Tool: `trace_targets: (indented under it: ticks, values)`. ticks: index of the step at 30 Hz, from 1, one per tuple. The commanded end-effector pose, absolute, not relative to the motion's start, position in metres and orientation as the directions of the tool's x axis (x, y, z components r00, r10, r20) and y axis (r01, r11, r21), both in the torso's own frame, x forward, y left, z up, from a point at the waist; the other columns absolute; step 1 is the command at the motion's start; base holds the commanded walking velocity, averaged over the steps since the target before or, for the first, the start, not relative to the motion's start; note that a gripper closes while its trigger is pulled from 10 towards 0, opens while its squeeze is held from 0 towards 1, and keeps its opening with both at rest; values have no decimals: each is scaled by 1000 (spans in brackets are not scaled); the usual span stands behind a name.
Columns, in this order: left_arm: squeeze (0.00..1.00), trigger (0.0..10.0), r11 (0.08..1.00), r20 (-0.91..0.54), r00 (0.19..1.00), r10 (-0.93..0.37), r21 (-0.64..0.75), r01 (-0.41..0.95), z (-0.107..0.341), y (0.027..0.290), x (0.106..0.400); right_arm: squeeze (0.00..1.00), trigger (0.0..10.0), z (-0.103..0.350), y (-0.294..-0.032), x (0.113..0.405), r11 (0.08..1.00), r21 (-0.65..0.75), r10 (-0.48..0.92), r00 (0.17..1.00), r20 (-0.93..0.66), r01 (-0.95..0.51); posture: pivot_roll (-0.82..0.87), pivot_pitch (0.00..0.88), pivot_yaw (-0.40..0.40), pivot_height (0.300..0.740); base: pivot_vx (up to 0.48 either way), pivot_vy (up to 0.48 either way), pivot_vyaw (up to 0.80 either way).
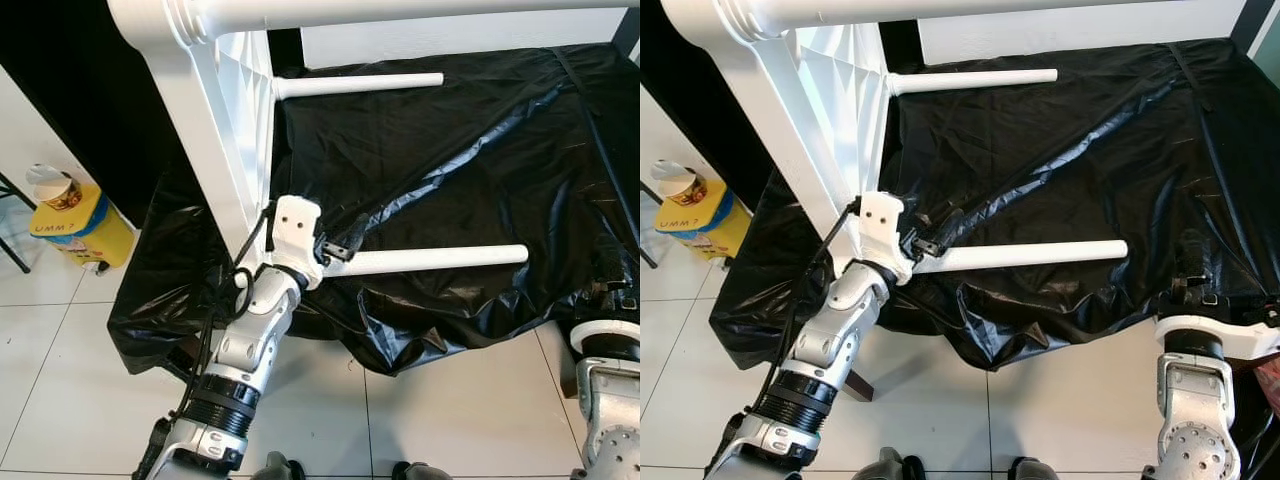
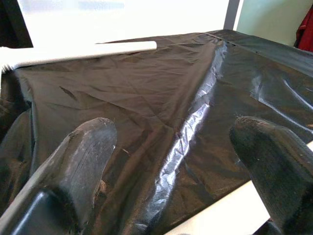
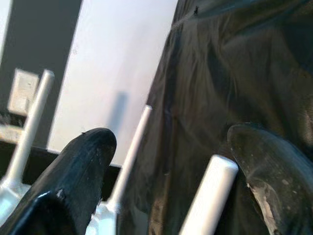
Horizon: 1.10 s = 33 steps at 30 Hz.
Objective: Building children table
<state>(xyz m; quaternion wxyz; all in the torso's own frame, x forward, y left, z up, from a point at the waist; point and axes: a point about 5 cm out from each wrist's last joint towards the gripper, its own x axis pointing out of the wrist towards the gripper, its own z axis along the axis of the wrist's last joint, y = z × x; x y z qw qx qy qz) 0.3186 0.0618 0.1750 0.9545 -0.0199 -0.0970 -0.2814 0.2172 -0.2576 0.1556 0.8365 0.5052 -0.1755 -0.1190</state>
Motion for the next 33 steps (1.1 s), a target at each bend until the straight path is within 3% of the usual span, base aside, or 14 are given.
trace_targets:
  ticks: [1,2,4,5,7,9,10,13,16,20,33]
  values:
    - [0,10000,833,175,819,-546,11,553,171,64,320,0,10000,155,-252,218,508,859,-376,914,154,65,-70,119,71,740,0,0,0]
    - [0,10000,836,177,822,-541,11,548,172,66,320,0,10000,166,-253,224,610,788,-362,913,186,81,-70,119,71,740,0,0,0]
    - [0,10000,836,177,822,-541,11,548,172,66,320,0,10000,166,-253,224,610,788,-362,913,186,81,-70,119,71,740,0,0,0]
    - [0,10000,837,178,823,-539,9,547,172,66,320,0,10000,176,-254,230,699,709,-348,912,219,96,-69,113,67,740,0,0,0]
    - [0,10000,837,178,823,-539,9,547,172,66,320,0,10000,176,-254,230,699,709,-348,912,219,96,-69,113,67,740,0,0,0]
    - [0,10000,830,191,814,-549,7,558,175,65,320,0,10000,202,-250,255,834,547,-272,919,284,78,-65,101,57,740,0,0,0]
    - [0,10000,830,191,814,-549,7,558,175,65,320,0,10000,202,-250,255,834,547,-272,919,284,78,-65,101,57,740,0,0,0]
    - [0,10000,828,219,807,-548,12,560,183,63,324,0,10000,227,-231,286,943,331,-147,927,346,25,-46,85,34,740,0,0,0]
    - [0,10000,829,226,806,-547,12,559,185,63,324,0,10000,231,-226,292,962,272,-119,926,358,18,-44,84,32,740,0,0,0]
    - [0,10000,817,219,793,-569,38,576,182,55,319,0,10000,243,-202,318,1000,-29,10,917,400,1,-32,77,13,740,0,0,0]
    - [0,10000,818,247,790,-562,25,574,185,40,315,0,10000,256,-173,357,968,-250,135,907,398,-34,-7,66,-21,740,0,0,0]
